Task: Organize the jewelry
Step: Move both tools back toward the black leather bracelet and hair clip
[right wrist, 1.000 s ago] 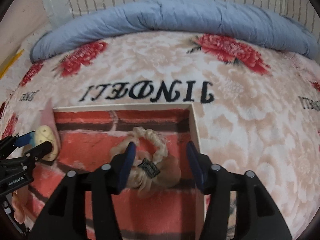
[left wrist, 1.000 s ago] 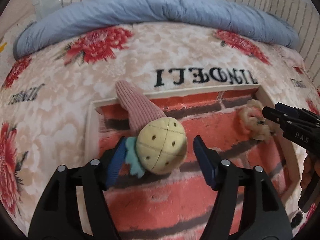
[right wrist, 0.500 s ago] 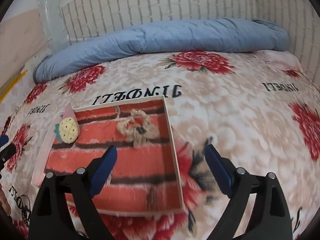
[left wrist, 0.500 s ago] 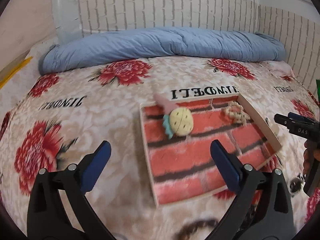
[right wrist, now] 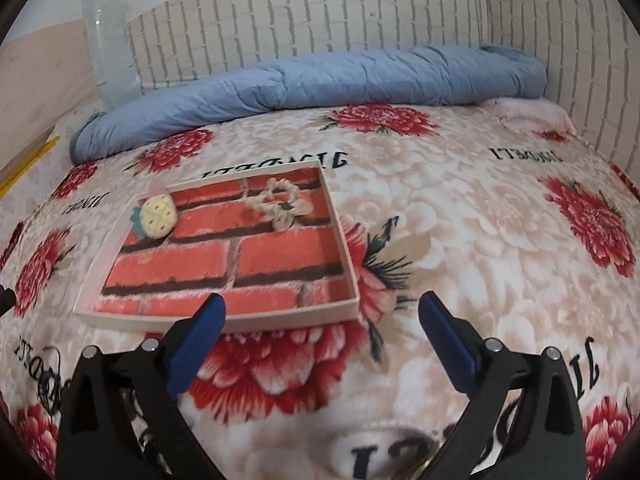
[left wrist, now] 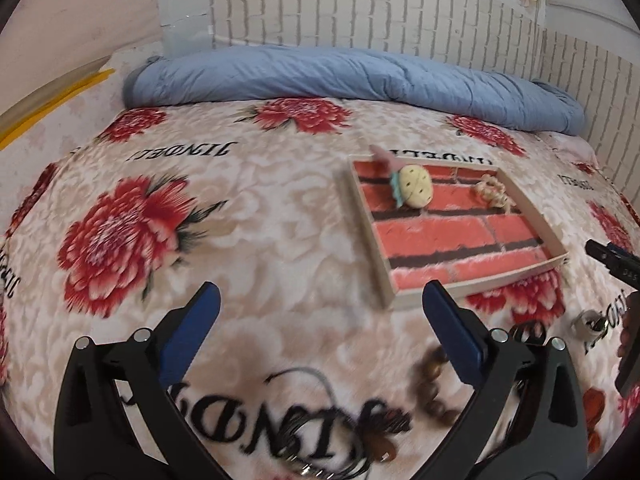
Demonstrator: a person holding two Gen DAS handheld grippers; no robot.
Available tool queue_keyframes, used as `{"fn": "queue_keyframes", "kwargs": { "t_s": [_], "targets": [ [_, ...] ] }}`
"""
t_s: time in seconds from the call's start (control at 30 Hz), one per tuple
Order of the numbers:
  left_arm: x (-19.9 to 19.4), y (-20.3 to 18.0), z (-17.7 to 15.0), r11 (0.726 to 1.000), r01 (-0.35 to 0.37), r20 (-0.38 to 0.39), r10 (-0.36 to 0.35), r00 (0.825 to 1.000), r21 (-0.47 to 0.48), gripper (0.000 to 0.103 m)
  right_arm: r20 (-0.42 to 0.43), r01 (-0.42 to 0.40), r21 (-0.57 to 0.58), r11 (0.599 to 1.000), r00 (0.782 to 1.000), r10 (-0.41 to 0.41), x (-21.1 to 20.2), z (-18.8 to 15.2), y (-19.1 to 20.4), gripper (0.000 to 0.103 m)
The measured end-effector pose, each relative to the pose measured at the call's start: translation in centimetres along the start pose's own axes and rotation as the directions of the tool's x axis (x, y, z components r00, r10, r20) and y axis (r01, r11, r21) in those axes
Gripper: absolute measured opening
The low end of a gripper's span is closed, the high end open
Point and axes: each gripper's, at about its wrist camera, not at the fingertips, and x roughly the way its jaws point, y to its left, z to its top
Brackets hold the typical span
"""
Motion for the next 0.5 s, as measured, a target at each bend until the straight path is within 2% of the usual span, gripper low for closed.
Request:
{"fn": "queue_keyframes", "kwargs": {
  "t_s": [0.27,0.5],
  "targets": [
    [-1.1,0.6,-3.1,0.999,-0.036,-0.006,0.037,0.999,0.02,0.098,0.017,-0.042,-0.056,0.998,0.999,0.042,-2.7,-2.8,4.1,0.095],
    [-1.2,0.7,-5.2,1.0,-0.022,-0.028,0.022,0.999,0.017,0.098,-0.019,-0.057,-0.074,0.996,0.998,0.056,-3.0,-4.4,6.5,0.095]
  ]
}}
